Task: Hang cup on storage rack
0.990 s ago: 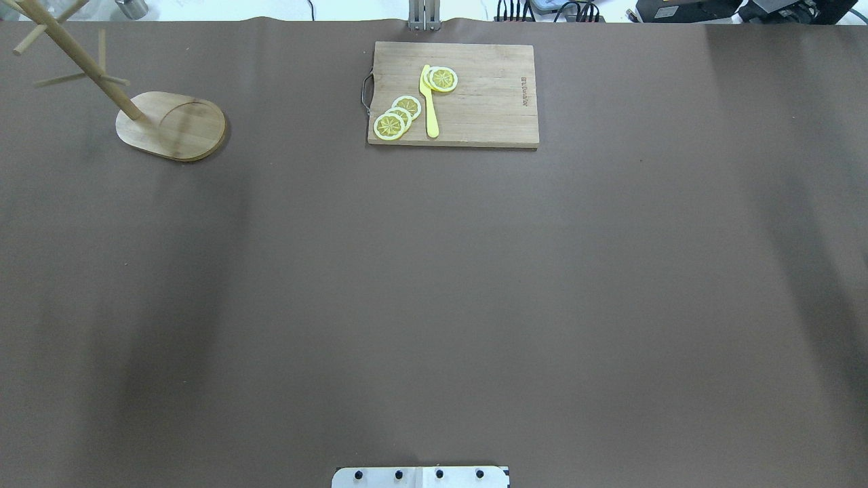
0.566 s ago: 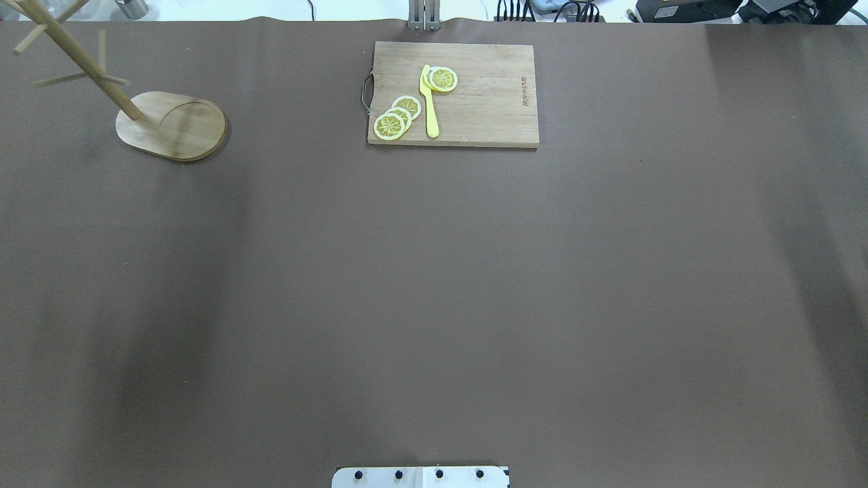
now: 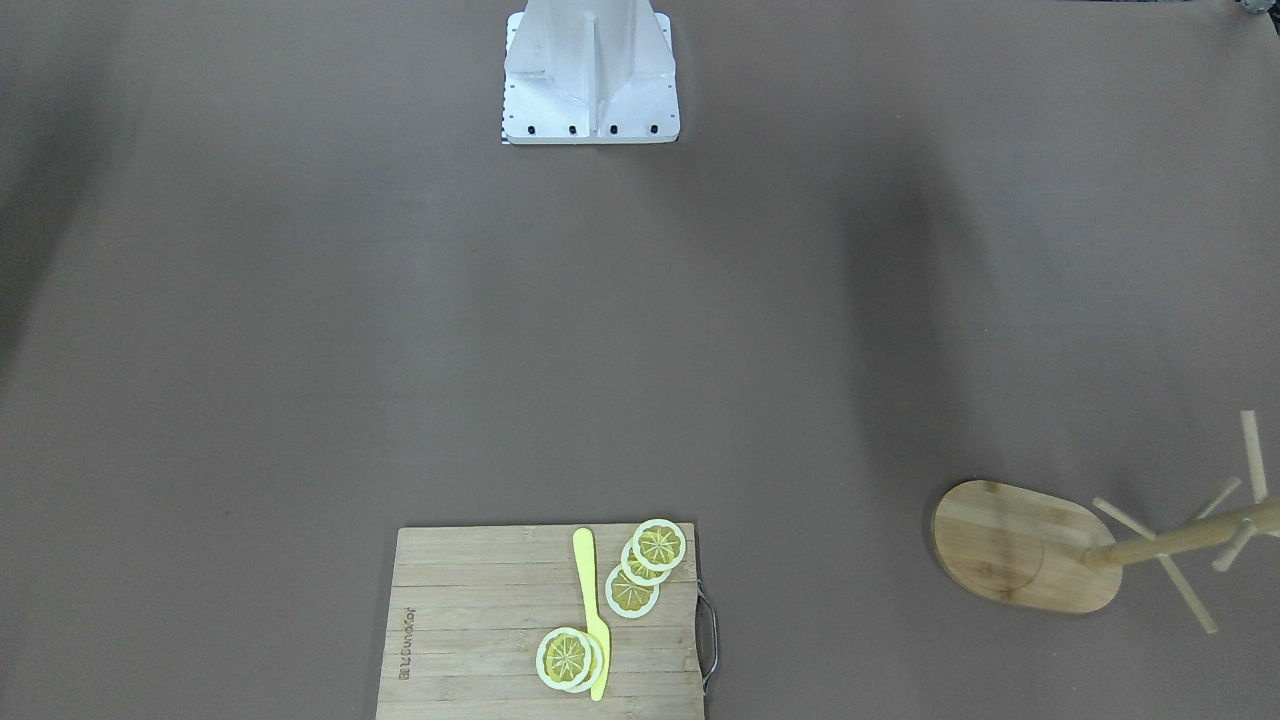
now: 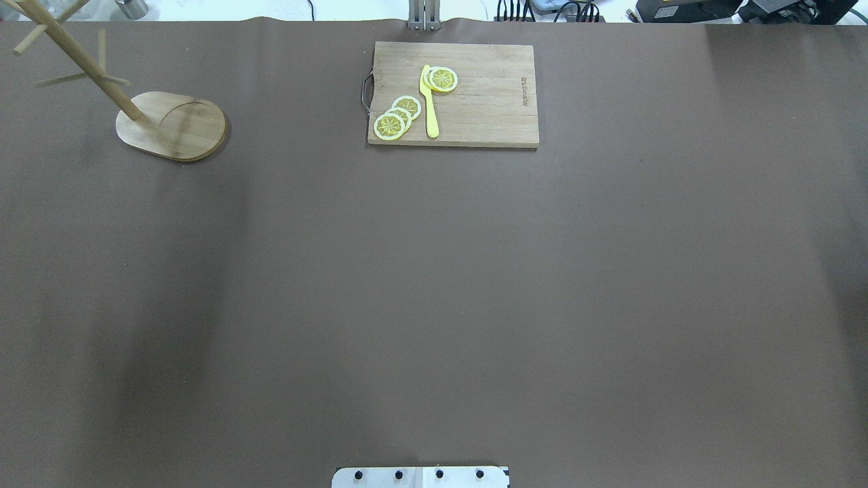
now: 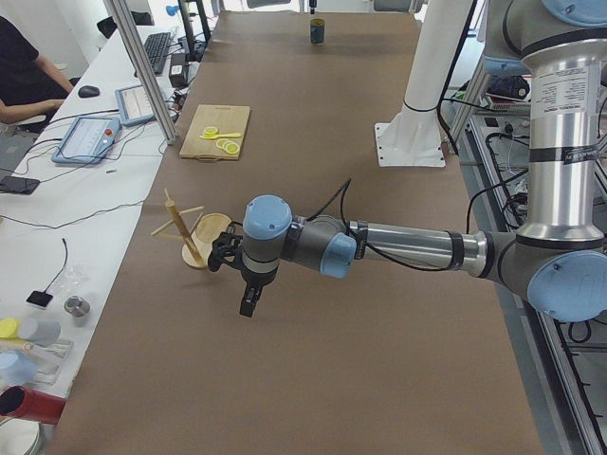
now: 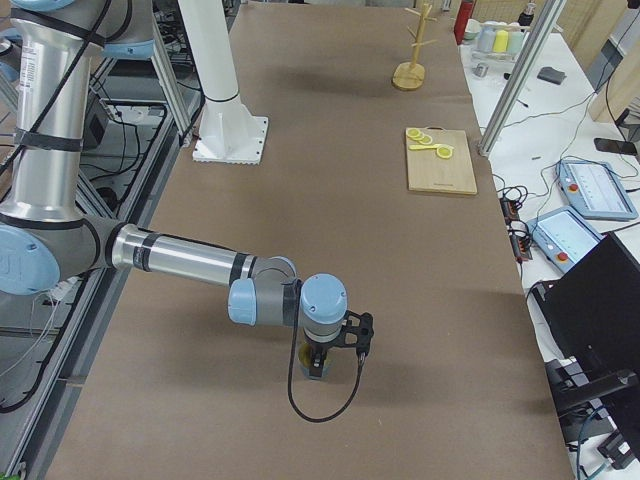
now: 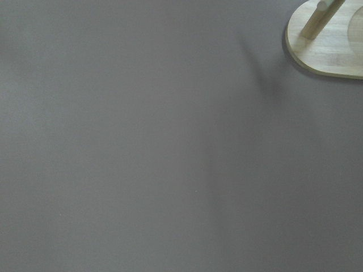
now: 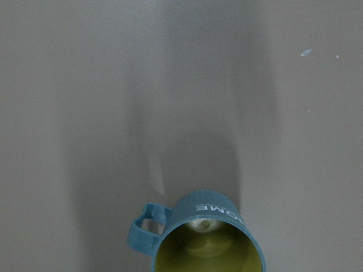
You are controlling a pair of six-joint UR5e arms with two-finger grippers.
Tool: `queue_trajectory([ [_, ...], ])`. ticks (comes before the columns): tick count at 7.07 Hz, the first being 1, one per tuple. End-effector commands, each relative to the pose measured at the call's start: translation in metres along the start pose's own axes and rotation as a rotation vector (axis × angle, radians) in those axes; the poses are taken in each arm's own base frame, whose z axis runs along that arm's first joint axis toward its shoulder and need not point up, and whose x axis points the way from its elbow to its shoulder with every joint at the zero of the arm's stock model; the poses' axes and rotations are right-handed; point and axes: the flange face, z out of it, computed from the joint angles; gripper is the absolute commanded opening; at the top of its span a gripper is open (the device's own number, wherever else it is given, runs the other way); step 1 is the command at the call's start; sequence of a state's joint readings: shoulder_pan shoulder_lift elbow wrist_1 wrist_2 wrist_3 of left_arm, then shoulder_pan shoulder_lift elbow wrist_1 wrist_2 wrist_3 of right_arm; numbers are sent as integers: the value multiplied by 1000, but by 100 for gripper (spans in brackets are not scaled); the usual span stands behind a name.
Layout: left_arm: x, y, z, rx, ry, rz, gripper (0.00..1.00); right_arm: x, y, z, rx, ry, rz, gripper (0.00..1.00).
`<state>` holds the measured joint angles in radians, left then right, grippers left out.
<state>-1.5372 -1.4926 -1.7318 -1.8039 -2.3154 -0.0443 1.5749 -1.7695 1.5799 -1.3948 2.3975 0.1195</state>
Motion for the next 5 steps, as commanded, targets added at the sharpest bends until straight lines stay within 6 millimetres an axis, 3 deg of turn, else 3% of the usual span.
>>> queue_trajectory([
  [1,0,0,1,-1,1,-1,99,12,8,10,-18,1,22,100],
  [5,0,0,1,-1,2,-4,98,33,11,30,-57,4,70,100],
])
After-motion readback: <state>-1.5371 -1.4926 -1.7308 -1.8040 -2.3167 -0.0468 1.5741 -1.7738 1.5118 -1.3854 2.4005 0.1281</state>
